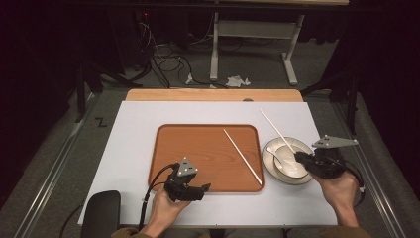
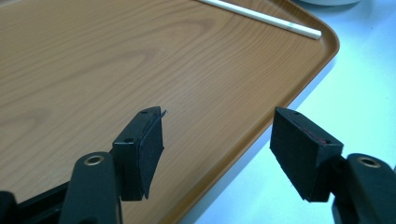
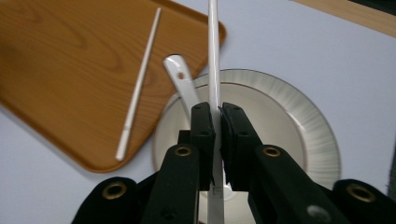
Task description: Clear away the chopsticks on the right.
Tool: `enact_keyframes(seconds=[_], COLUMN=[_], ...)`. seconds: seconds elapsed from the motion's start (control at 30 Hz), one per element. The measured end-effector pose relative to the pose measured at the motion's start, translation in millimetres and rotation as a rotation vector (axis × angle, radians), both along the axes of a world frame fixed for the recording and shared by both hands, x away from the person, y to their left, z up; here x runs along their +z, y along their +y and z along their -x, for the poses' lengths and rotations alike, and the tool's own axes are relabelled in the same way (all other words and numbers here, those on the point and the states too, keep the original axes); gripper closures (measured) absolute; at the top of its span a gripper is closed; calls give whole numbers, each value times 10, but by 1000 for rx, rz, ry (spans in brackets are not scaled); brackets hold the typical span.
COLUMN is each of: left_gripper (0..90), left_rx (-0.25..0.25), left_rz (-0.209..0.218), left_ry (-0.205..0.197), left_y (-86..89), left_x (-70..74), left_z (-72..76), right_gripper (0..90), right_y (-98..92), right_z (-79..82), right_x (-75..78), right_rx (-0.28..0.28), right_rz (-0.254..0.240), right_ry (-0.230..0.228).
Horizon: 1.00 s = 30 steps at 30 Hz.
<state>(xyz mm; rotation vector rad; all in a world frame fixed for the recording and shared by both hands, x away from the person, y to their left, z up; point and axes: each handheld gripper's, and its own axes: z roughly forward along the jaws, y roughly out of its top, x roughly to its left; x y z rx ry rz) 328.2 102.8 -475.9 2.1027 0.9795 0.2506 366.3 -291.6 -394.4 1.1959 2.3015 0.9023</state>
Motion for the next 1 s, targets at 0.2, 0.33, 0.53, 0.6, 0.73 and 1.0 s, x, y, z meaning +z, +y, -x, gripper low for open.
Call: enact_keyframes(seconds=[0.2, 0.33, 0.53, 0.6, 0.73, 1.0], left_gripper=[349, 350, 350, 350, 350, 350], left_rx=[-27, -44, -51, -47, -43, -42], left_rz=[0, -3, -1, -1, 2, -4], left_ry=[-1, -4, -7, -9, -10, -11], left_y=[-60, -95, -106, -99, -91, -93], left_x=[5, 7, 13, 17, 21, 19], left_z=[-49, -68, -75, -73, -73, -66], right_gripper=[850, 850, 849, 849, 849, 848], right_y=[254, 446, 722, 795, 897, 1020], right_z=[141, 186, 202, 199, 157, 56], right_x=[-61, -167, -334, -376, -485, -644], right_rx=[44, 78, 101, 106, 102, 62], right_rz=[-3, 11, 44, 56, 80, 102], right_ry=[34, 67, 126, 132, 167, 226])
